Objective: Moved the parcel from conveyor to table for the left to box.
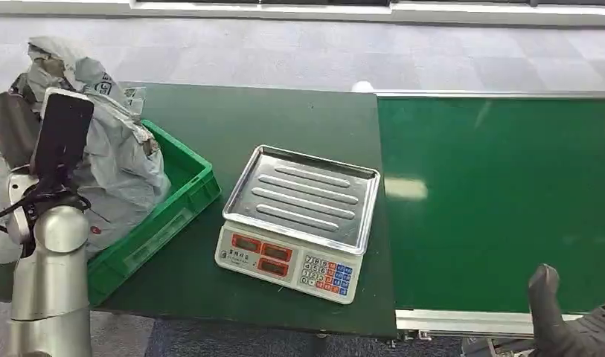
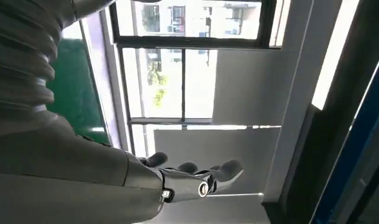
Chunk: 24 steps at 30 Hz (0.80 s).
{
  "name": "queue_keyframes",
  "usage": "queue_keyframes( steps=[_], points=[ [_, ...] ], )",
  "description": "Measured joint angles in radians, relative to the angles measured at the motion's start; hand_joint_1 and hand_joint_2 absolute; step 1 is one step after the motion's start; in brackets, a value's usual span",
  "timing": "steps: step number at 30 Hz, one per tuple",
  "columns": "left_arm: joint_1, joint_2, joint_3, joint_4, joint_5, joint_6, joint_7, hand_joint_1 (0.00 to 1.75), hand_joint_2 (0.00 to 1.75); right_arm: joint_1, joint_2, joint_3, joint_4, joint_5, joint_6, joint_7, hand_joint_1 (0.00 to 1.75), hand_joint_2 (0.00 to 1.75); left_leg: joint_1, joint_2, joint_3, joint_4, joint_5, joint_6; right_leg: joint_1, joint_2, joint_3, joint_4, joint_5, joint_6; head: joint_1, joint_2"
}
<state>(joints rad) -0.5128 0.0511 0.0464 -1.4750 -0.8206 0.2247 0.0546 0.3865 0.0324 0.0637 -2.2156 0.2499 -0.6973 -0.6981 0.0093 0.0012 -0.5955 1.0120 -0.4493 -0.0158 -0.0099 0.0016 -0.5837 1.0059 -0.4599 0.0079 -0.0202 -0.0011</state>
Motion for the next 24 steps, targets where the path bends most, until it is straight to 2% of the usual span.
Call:
queue_keyframes(
  steps=[4,9,10,11,12,18,24],
  points=[
    [0.001,0.006,0.057,0.128,-0.012,0.009,-0.017,1.75,1.75,-0.011,-0.003,0.014,0.012,0.003,0.000,0.000,0.00,1.75,0.000,0.001,0.000,0.000,0.001,-0.001,0.001,0.001,-0.001,0.000,0.001,-0.001,0.000,0.000],
    [-0.006,0.009,0.102,0.230,-0.073,-0.001,0.031,1.75,1.75,-0.021,-0.008,0.032,0.027,0.002,0.000,0.000,0.00,1.75,0.000,0.001,0.000,0.000,0.000,-0.001,0.000,0.001,-0.001,0.000,0.000,-0.001,0.000,0.000],
    [-0.008,0.011,0.111,0.262,-0.091,0.002,0.034,1.66,1.75,-0.021,-0.008,0.039,0.030,0.001,0.000,0.000,0.00,1.75,0.000,0.001,-0.001,0.000,0.000,-0.002,0.000,0.001,-0.001,0.000,0.000,-0.001,0.000,0.000],
    [-0.012,0.013,0.120,0.291,-0.111,0.007,0.037,0.12,1.75,-0.022,-0.010,0.044,0.035,0.000,0.000,0.000,0.00,1.75,0.000,0.000,-0.001,0.000,0.000,-0.002,0.000,0.001,-0.001,0.000,0.000,-0.001,0.000,0.000],
    [-0.016,0.016,0.129,0.323,-0.134,0.007,0.042,0.00,1.75,-0.024,-0.012,0.050,0.040,-0.001,0.000,0.000,0.00,1.75,0.000,0.000,0.000,0.000,0.000,-0.002,0.000,0.001,0.000,0.000,0.000,-0.001,0.000,0.000],
    [-0.017,0.023,0.188,0.456,-0.228,0.026,0.097,0.00,1.75,-0.053,-0.025,0.098,0.079,-0.004,0.014,0.012,0.00,1.75,0.000,0.001,0.001,-0.001,0.000,-0.002,0.001,0.001,0.000,0.000,0.000,-0.001,0.000,0.000],
    [0.009,0.015,0.245,0.428,-0.195,0.019,0.068,0.00,1.75,-0.067,-0.033,0.122,0.100,-0.002,0.018,0.023,0.00,1.75,0.000,0.001,0.001,-0.001,0.000,-0.002,0.001,0.001,0.000,0.001,-0.001,-0.001,0.000,0.000]
  ],
)
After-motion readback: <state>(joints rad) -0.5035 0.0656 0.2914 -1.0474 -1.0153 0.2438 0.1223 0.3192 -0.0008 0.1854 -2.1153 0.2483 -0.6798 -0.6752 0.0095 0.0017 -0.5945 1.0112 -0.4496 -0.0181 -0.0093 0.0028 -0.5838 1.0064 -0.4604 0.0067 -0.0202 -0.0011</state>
